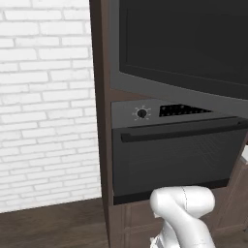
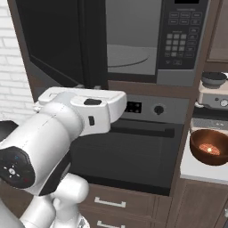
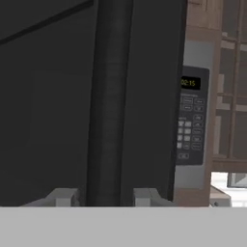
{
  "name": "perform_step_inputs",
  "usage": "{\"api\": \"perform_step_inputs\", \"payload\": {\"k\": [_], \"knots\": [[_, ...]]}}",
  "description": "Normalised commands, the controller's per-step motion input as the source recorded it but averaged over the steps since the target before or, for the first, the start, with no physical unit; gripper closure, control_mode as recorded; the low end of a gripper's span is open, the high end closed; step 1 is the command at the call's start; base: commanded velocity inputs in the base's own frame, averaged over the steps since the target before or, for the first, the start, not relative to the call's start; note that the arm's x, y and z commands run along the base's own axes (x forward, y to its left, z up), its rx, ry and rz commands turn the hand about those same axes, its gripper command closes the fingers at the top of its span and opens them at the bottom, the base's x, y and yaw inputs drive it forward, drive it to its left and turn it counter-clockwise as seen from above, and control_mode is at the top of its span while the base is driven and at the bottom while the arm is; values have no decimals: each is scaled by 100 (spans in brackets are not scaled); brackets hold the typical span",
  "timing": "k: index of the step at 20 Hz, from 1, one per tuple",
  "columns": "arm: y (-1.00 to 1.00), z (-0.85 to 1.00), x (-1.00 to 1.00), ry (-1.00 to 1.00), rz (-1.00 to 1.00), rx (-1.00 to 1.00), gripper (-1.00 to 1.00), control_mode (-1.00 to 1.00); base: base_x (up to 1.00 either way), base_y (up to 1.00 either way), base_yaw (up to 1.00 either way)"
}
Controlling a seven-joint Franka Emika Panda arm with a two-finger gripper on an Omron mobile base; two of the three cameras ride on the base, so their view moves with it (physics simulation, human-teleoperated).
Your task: Open the microwave, place the bowl with waffle inside the microwave, then close the microwave door and turn it on.
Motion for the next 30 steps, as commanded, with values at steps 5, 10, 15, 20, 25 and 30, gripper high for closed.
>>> {"api": "perform_step_inputs", "payload": {"k": [5,10,15,20,25,30], "knots": [[0,0,0,0,0,0,-100,-100,0,0,0],[0,0,0,0,0,0,-100,-100,0,0,0],[0,0,0,0,0,0,-100,-100,0,0,0],[0,0,0,0,0,0,-100,-100,0,0,0],[-54,0,-66,-2,4,0,-100,-100,0,0,0],[-97,0,-31,0,28,4,-100,-100,0,0,0]]}}
